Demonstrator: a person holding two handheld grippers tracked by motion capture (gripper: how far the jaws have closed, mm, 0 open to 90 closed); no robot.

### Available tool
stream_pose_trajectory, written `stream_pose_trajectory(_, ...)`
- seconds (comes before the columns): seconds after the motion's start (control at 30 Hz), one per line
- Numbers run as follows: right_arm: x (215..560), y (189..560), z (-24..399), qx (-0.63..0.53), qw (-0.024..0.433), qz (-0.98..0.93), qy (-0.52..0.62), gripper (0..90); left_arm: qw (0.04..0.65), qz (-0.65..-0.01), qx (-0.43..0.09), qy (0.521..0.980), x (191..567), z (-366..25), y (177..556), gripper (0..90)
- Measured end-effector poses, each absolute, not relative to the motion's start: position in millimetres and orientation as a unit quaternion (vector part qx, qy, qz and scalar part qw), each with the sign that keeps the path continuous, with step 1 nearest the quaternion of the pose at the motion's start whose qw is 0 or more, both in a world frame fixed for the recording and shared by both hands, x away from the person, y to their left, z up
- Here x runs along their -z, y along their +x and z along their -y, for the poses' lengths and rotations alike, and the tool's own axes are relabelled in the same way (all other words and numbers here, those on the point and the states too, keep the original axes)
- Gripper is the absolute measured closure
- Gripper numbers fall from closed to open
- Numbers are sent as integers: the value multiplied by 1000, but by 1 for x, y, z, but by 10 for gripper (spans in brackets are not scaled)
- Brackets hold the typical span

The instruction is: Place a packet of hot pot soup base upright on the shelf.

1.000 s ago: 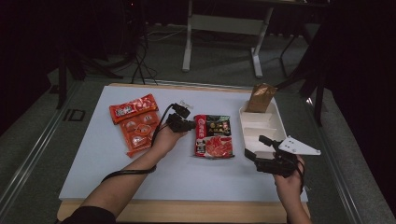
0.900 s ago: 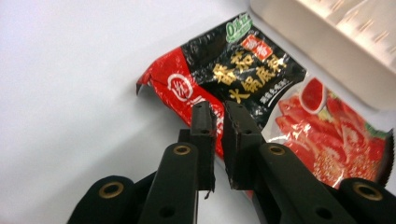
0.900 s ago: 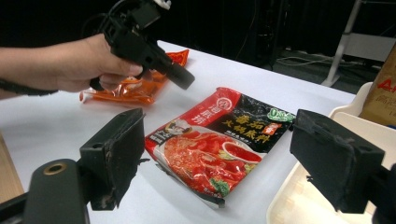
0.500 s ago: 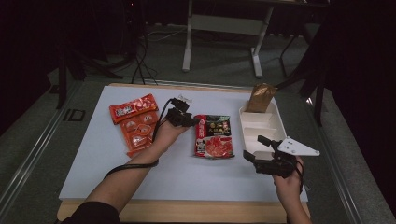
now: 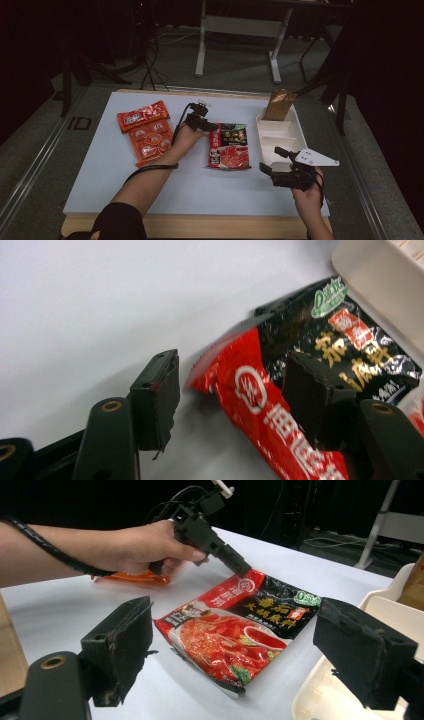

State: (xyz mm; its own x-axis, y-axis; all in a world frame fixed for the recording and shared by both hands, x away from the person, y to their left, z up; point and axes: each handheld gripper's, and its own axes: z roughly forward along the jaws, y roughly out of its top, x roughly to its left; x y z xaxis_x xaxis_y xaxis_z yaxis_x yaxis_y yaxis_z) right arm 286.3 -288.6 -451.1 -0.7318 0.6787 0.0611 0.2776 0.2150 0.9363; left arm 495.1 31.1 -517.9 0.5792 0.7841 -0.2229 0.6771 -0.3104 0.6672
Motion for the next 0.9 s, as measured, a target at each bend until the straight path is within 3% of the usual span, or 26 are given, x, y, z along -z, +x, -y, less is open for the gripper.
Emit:
stream_pose_trajectory(0.2,451,287,289,-543,183,-757,315,159,356,-465,-59,808,524,-28,505,424)
stream_pose_trajectory(0.6,453,288,287,-541,176,-762,311,159,349,-471,-23,809,537,-24,506,560)
stream_pose_trajectory(0.9,454,289,285,-540,172,-764,309,159,332,-459,-32,824,534,-17,502,771)
